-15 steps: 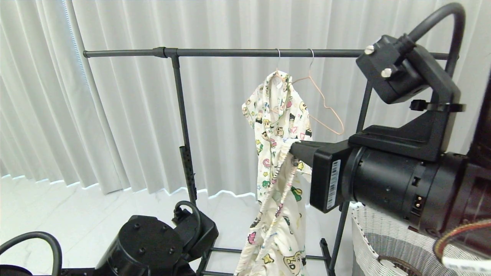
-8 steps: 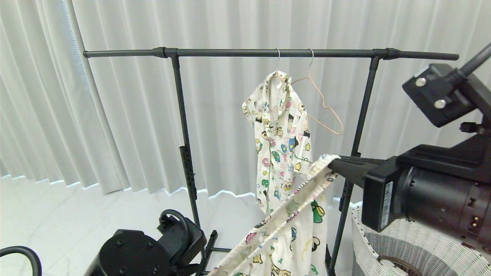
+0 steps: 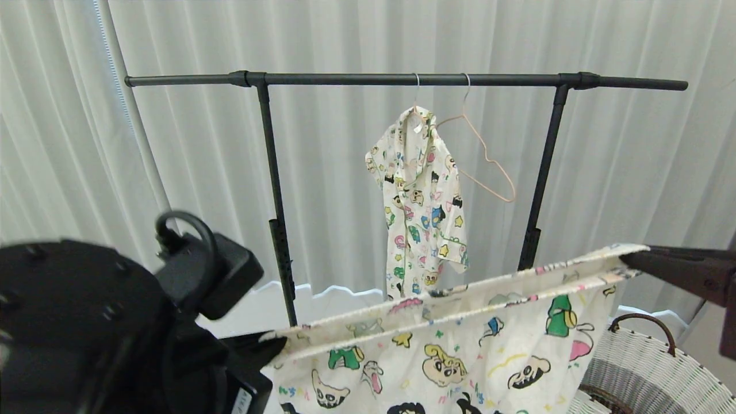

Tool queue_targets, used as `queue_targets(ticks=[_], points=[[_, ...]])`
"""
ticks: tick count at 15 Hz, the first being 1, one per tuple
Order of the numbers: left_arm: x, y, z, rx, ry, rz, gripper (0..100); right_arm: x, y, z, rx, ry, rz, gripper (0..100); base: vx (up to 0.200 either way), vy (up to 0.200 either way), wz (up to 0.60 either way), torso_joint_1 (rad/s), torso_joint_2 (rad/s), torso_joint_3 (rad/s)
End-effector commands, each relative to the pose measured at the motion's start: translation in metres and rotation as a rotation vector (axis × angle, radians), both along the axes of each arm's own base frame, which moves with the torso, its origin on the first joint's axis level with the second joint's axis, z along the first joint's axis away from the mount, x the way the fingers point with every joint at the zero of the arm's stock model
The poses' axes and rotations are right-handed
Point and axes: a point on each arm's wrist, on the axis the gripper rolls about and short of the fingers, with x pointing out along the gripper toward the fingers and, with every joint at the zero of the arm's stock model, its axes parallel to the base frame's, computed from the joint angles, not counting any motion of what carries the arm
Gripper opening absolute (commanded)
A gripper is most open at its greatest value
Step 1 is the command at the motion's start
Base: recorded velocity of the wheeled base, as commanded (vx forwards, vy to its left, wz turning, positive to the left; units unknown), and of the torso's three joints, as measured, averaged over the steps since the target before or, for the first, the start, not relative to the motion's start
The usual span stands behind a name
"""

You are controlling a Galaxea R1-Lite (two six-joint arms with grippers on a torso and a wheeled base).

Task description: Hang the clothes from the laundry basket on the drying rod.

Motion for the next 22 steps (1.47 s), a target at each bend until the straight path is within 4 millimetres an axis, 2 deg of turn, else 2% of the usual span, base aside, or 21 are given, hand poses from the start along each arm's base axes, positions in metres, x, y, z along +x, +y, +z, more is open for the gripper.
queue_targets(ticks=[1, 4, 6, 8, 12, 13, 14, 16, 18, 19, 22], points=[[-0.008, 0.016, 0.098, -0.096, -0.02, -0.023, 0, 0.008, -0.007, 0.025, 0.04, -0.056, 0.007, 0, 0.0, 0.0, 0.0, 0.0, 0.0, 0.0], [0.004, 0.004, 0.154, -0.214, -0.066, -0.004, 0, 0.032, -0.006, 0.067, 0.058, -0.16, 0.03, 0, 0.0, 0.0, 0.0, 0.0, 0.0, 0.0], [0.009, -0.003, 0.166, -0.254, -0.085, -0.005, 0, 0.041, -0.001, 0.092, 0.098, -0.214, 0.037, 0, 0.0, 0.0, 0.0, 0.0, 0.0, 0.0], [0.005, -0.003, 0.165, -0.258, -0.08, -0.023, 0, 0.043, 0.001, 0.1, 0.105, -0.22, 0.037, 0, 0.0, 0.0, 0.0, 0.0, 0.0, 0.0], [0.0, -0.003, 0.158, -0.238, -0.063, -0.045, 0, 0.024, -0.018, 0.101, 0.046, -0.169, 0.043, 0, 0.0, 0.0, 0.0, 0.0, 0.0, 0.0], [0.0, -0.004, 0.16, -0.255, -0.077, -0.049, 0, 0.008, -0.032, 0.103, 0.01, -0.125, 0.065, 0, 0.0, 0.0, 0.0, 0.0, 0.0, 0.0], [0.001, -0.005, 0.161, -0.27, -0.088, -0.05, 0, 0.003, -0.037, 0.104, 0.001, -0.109, 0.085, 0, 0.0, 0.0, 0.0, 0.0, 0.0, 0.0], [0.006, -0.012, 0.166, -0.324, -0.132, -0.053, 0, -0.023, -0.057, 0.109, -0.002, -0.041, 0.251, 0, 0.0, 0.0, 0.0, 0.0, 0.0, 0.0], [0.008, -0.014, 0.168, -0.338, -0.142, -0.053, 0, -0.036, -0.062, 0.11, 0.028, -0.022, 0.419, 0, 0.0, 0.0, 0.0, 0.0, 0.0, 0.0], [0.01, -0.016, 0.168, -0.347, -0.148, -0.053, 0, -0.044, -0.062, 0.109, 0.045, -0.007, 0.556, 0, 0.0, 0.0, 0.0, 0.0, 0.0, 0.0], [0.013, -0.02, 0.167, -0.353, -0.153, -0.052, 0, -0.052, -0.055, 0.108, 0.052, 0.026, 0.712, 0, 0.0, 0.0, 0.0, 0.0, 0.0, 0.0]])
